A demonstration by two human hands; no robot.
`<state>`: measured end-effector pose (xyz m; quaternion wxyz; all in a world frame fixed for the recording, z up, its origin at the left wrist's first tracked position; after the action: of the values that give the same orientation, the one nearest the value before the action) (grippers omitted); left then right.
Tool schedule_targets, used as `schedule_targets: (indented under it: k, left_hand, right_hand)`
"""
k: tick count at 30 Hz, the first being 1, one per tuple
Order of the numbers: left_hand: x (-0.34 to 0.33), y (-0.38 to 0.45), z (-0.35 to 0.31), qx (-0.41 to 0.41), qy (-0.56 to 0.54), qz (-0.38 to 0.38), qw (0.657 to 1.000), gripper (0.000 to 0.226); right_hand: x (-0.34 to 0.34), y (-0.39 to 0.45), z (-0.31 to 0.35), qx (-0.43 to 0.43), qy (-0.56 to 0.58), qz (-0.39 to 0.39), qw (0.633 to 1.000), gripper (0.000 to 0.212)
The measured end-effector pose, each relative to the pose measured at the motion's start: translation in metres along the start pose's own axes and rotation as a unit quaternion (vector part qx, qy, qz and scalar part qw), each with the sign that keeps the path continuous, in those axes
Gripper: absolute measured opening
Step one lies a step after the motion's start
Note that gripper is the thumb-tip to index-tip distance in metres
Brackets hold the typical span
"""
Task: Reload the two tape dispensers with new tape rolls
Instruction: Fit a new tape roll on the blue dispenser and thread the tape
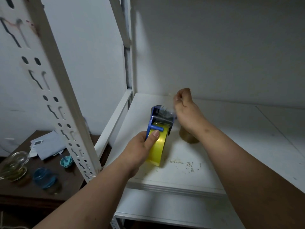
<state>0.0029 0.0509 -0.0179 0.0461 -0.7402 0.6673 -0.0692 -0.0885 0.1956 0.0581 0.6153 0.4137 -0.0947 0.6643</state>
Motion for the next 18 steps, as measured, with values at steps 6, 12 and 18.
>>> schedule_targets:
  k: [6, 12, 18]
  left_hand:
    - [0.002, -0.002, 0.003, 0.007, -0.031, 0.007, 0.999, 0.048]
    - [0.000, 0.003, -0.002, 0.026, 0.004, 0.000, 1.000, 0.059]
    - [-0.008, 0.013, -0.012, 0.015, 0.102, -0.034, 0.994, 0.047]
  right_hand:
    - [0.001, 0.002, 0.003, -0.023, 0.010, 0.014, 1.000, 0.016]
    - [0.016, -0.009, 0.031, 0.148, -0.028, -0.116, 0.982, 0.011]
    - [0.018, -0.030, 0.052, 0.254, -0.123, -0.165, 0.945, 0.011]
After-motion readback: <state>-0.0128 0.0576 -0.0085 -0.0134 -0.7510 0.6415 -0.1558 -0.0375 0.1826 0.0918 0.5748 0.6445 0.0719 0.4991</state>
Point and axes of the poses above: each hand's wrist, its own y-axis towards the middle knuckle, its own x-axis out of the back of the hand, z = x × y, the point moved 2 cm from there along y, towards the middle knuckle, and after that the axes turned 4 degrees about -y, right-handed, at the moved point
